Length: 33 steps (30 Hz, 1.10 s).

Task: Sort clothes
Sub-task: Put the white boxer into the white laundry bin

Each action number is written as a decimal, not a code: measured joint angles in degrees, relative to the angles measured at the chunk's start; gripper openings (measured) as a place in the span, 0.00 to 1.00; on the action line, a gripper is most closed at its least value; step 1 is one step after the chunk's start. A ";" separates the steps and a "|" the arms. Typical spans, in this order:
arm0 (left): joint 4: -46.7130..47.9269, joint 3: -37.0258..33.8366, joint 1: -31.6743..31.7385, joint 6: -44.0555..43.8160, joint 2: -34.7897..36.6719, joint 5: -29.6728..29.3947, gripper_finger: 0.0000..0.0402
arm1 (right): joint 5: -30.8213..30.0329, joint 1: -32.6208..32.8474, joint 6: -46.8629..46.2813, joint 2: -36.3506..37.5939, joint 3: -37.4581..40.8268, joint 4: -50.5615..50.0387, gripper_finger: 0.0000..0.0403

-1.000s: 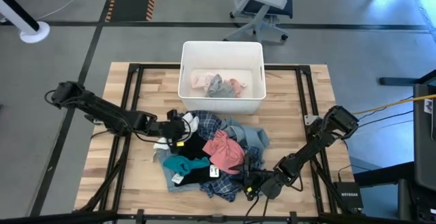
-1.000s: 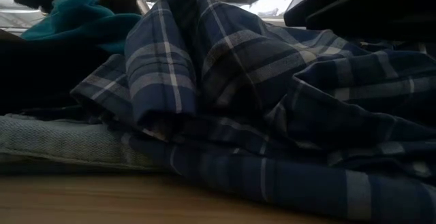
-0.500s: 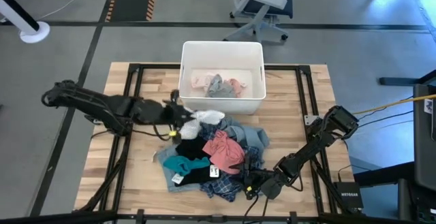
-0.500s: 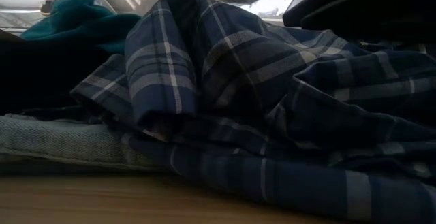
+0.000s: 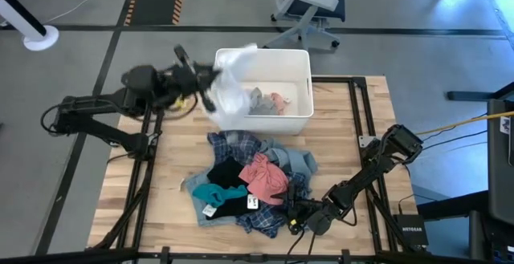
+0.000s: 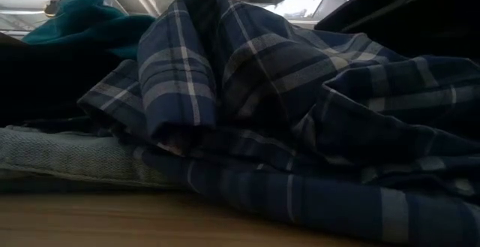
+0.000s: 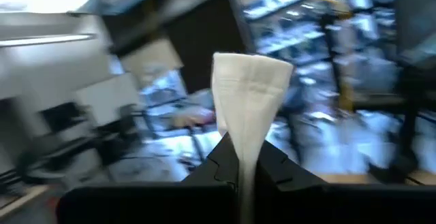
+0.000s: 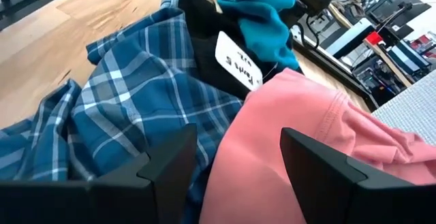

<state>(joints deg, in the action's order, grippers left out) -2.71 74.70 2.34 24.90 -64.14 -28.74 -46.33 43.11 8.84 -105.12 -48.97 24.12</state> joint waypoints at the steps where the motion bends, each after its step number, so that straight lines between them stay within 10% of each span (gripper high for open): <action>1: -0.86 0.00 1.64 0.05 0.00 -0.01 0.01 | 0.00 0.00 -0.13 0.00 0.00 -0.27 0.58; 8: -0.74 -0.22 11.96 -2.83 -1.26 0.65 0.02 | 0.00 0.00 -0.20 0.00 0.00 -0.85 0.58; 14: -1.32 -0.22 17.29 -11.50 -4.94 12.59 0.02 | 0.02 0.00 -0.22 0.00 -0.02 -1.63 0.58; 33: 6.70 -0.24 18.50 -19.53 -17.75 15.70 0.07 | 0.61 0.04 -1.07 -0.02 -0.02 -2.08 0.58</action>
<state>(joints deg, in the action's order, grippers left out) 3.99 74.46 20.84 5.37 -81.89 -13.04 -45.71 43.16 7.77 -105.14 -48.99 22.04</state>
